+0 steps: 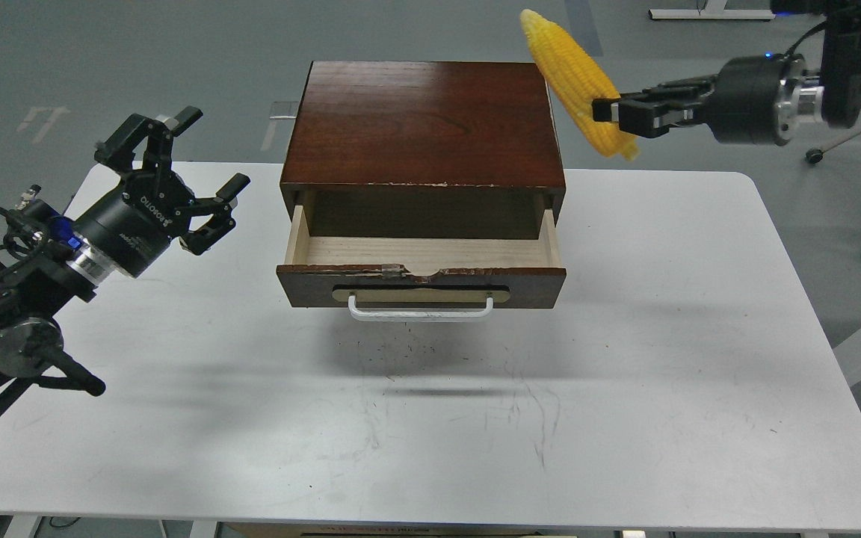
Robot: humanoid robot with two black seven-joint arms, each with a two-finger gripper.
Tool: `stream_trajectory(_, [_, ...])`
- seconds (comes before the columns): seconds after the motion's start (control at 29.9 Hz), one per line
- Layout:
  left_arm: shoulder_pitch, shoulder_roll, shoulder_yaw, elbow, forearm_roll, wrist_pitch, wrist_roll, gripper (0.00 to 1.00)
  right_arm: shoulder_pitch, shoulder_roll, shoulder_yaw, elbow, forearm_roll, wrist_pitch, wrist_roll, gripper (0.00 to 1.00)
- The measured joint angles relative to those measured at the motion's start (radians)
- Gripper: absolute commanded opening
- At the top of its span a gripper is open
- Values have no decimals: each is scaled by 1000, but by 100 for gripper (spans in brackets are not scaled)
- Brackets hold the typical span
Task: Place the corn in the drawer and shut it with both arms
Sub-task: 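Lift the corn with the right gripper and carry it over the open drawer, then lower the corn into the drawer and open the right gripper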
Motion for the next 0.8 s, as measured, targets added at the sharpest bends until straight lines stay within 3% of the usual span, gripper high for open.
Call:
stream_trajectory(0.3, [0,4,-1,-2,0,0,0,100,140,214,-147,67,-43,-32,0,21])
stream_trajectory(0.7, [0,3,-1,-2,2,0,0,100,133,370,-345,28,-190,-320,0,21])
stream_trajectory(0.8, [0,3,-1,-2,2,0,0,100,111,406,-355,0,-190,-333,0,30])
